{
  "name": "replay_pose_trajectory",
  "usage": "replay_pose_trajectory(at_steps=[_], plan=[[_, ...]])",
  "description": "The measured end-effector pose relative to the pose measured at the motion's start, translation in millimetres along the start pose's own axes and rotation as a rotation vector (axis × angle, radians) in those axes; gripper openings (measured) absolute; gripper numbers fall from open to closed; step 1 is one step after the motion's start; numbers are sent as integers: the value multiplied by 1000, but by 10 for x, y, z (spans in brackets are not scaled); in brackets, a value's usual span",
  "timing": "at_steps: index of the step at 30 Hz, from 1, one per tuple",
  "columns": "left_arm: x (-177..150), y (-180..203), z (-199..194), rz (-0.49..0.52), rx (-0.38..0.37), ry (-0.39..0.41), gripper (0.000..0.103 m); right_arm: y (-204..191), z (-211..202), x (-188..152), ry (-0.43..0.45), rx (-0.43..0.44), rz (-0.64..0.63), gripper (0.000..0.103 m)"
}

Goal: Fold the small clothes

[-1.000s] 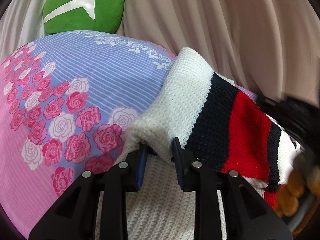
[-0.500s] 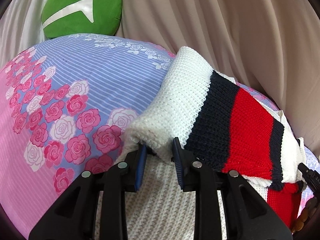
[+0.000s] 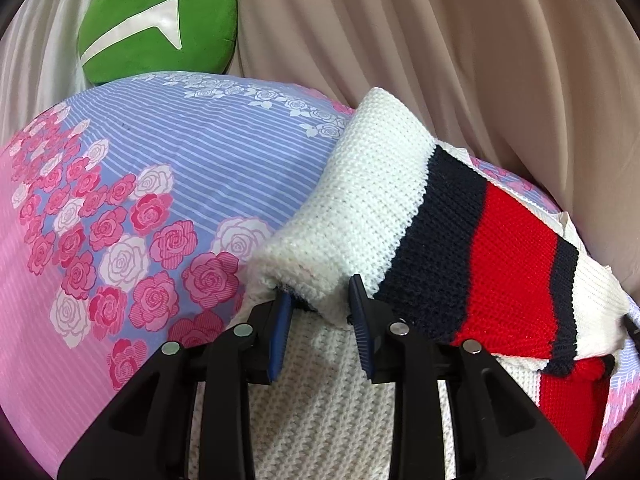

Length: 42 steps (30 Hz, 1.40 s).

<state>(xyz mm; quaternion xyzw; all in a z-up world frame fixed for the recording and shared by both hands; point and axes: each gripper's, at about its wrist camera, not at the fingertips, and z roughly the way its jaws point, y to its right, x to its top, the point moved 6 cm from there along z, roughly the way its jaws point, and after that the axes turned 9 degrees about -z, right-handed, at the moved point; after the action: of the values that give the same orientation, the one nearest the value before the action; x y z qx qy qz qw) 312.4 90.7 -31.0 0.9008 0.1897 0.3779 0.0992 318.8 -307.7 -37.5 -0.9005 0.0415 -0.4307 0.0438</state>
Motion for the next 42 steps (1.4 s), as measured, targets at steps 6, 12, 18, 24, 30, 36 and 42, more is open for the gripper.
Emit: replay_pose_trajectory(at_steps=[6,12,18,24,30,36,42], plan=[[-8,1,-9,3,1,1,28,-1374,229,191,-47,287,-181,45],[-7,-1,-9,1,-3,0,28,-2166,852,235,-132,304,-311,57],[-15,15,-8,7,1,1,28,-2183,903,393,-119,257,-382,4],[-11,30,2,15,6,0,29,-2016,1137,322,-163,230,-356,4],[-1,25,-4,13,2,-1,29,-1764,614,405,-48,322,-267,8],[5,22,-4,17,8,1,29,-593,276,168,-31,133,-112,44],[11,17,0,19,11,2,29,-93,434,-45,-117,90,-3,47]])
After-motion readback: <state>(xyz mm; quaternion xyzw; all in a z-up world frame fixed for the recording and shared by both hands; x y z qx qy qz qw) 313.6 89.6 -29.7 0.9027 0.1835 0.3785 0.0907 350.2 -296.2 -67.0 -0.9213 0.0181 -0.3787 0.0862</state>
